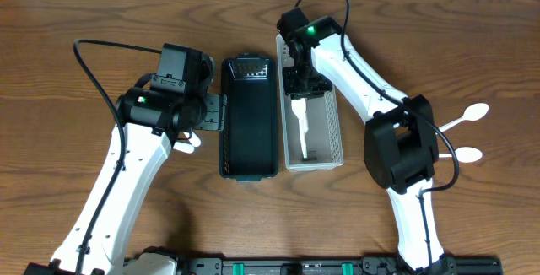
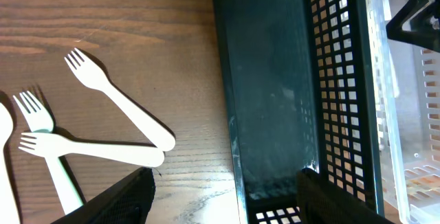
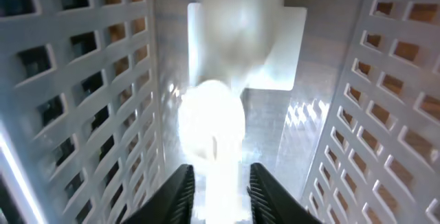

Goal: Pack container
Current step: 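Lower the spoon into the white basket and open the right gripper, then move right gripper to the spoons and grasp a third white spoon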

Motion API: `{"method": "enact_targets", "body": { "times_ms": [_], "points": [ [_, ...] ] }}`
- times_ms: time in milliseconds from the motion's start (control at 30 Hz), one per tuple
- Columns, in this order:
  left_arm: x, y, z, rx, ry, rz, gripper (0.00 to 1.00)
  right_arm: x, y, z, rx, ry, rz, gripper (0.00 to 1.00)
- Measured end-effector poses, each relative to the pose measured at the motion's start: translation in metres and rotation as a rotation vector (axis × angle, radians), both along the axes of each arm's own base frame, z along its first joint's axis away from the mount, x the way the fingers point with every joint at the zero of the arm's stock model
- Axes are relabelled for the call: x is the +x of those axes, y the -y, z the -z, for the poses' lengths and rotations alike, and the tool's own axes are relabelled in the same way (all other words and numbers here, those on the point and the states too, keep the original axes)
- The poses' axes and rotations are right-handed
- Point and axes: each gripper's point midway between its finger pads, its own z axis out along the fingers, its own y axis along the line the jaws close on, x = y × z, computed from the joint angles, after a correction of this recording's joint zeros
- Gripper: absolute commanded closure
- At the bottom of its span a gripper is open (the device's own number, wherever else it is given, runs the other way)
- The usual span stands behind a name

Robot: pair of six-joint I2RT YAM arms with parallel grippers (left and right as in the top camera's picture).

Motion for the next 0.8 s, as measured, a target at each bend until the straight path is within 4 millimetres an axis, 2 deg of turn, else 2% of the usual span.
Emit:
{"method": "enact_targets", "body": {
  "times_ms": [33,167,233,267,300,333,367,467,500,533,567,667,733,800],
  "points": [
    [0.0,0.0,0.0,0.0,0.0,0.0,0.32,-0.001,0.0,0.0,-0.001,-0.003,0.002,0.54],
    [0.0,0.0,0.0,0.0,0.0,0.0,0.32,0.001,0.004,-0.009,0.0,-0.002,-0.008,0.53],
    [0.0,0.0,0.0,0.0,0.0,0.0,0.31,0.009,0.008,-0.026,0.016,0.038,0.004,0.51],
    [0.0,0.0,0.0,0.0,0.0,0.0,0.32,0.016,0.012,-0.04,0.029,0.074,0.017,0.48],
    [0.0,0.0,0.0,0.0,0.0,0.0,0.32,0.023,0.017,-0.056,0.043,0.114,0.034,0.37],
    [0.0,0.0,0.0,0.0,0.0,0.0,0.32,0.031,0.027,-0.08,0.057,0.171,0.064,0.02],
    [0.0,0.0,0.0,0.0,0.0,0.0,0.32,0.037,0.038,-0.098,0.066,0.216,0.099,0.01],
    [0.0,0.0,0.0,0.0,0.0,0.0,0.32,0.051,0.099,-0.174,0.068,0.396,0.263,0.01],
    [0.0,0.0,0.0,0.0,0.0,0.0,0.31,0.051,0.128,-0.198,0.065,0.449,0.336,0.01],
    [0.0,0.0,0.0,0.0,0.0,0.0,0.31,0.049,0.149,-0.213,0.058,0.481,0.387,0.01],
    [0.0,0.0,0.0,0.0,0.0,0.0,0.31,0.043,0.181,-0.23,0.043,0.511,0.467,0.01],
    [0.0,0.0,0.0,0.0,0.0,0.0,0.31,0.02,0.254,-0.244,-0.02,0.507,0.66,0.01],
    [0.0,0.0,0.0,0.0,0.0,0.0,0.31,0.008,0.299,-0.239,-0.062,0.475,0.788,0.01],
    [0.0,0.0,0.0,0.003,0.001,-0.001,0.31,0.001,0.328,-0.224,-0.091,0.435,0.869,0.01]
  ]
}}
